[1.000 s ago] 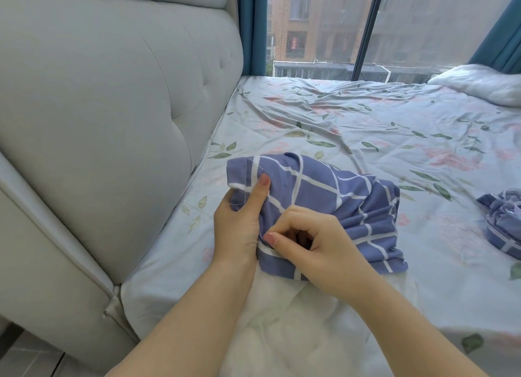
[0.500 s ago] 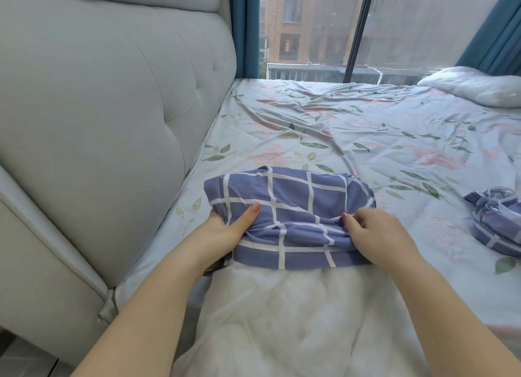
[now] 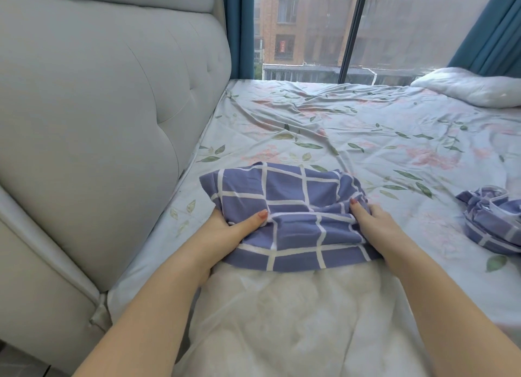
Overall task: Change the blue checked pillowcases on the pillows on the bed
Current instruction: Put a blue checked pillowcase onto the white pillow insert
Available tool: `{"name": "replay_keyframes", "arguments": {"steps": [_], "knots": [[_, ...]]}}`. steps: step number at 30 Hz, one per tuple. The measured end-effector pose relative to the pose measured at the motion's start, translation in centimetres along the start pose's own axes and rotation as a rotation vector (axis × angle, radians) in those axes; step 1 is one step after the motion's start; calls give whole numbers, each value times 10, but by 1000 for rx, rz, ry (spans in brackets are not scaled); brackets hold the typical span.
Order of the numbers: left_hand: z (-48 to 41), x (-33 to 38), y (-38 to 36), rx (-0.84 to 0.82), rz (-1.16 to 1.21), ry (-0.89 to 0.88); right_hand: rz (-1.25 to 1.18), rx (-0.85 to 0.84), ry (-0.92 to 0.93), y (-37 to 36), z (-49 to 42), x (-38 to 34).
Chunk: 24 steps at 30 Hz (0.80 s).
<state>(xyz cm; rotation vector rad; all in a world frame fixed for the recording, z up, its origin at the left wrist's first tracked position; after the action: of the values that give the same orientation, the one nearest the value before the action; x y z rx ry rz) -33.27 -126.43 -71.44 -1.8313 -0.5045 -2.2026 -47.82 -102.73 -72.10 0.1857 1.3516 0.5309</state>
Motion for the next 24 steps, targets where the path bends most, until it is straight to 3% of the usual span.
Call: {"name": "replay_keyframes", "arguments": {"steps": [3,6,8,10,11,13,15,18,20,24], "knots": [[-4,16,15,176,87,-218,-298,75,261,15,10,-21],[-12,19,37,287,84,-302,-575,-62,222,14,7,-21],[-21,-2,47,292,100,-153,-420,-171,123,1,6,-7],[-18,-11,56,405,-228,39,-203,-231,24,-10,10,4],[-13,-6,59,511,-423,34,-143,-227,6,-12,13,4],[8,31,45,671,-561,-326,-187,-219,47,-13,20,-9],[28,63,17,570,-414,-698,-364,-268,104,-16,27,-24],[47,77,-34,243,-396,-936,-639,-418,205,-27,43,-42],[47,77,-54,152,-399,-946,-706,-474,253,-32,52,-49],[28,68,-59,226,-364,-818,-763,-440,237,-39,57,-49]]}}
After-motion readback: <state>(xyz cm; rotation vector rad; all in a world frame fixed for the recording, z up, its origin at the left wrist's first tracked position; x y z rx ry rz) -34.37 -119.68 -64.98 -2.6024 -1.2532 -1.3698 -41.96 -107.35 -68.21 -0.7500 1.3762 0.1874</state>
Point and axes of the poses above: each hand's wrist, its own z-axis away from the middle knuckle, its own y-axis out of the back of the hand, x = y × z, the point moved 6 cm from there along -z, towards the middle knuckle, and after that the axes turned 3 degrees about -y, right-handed, at the moved point
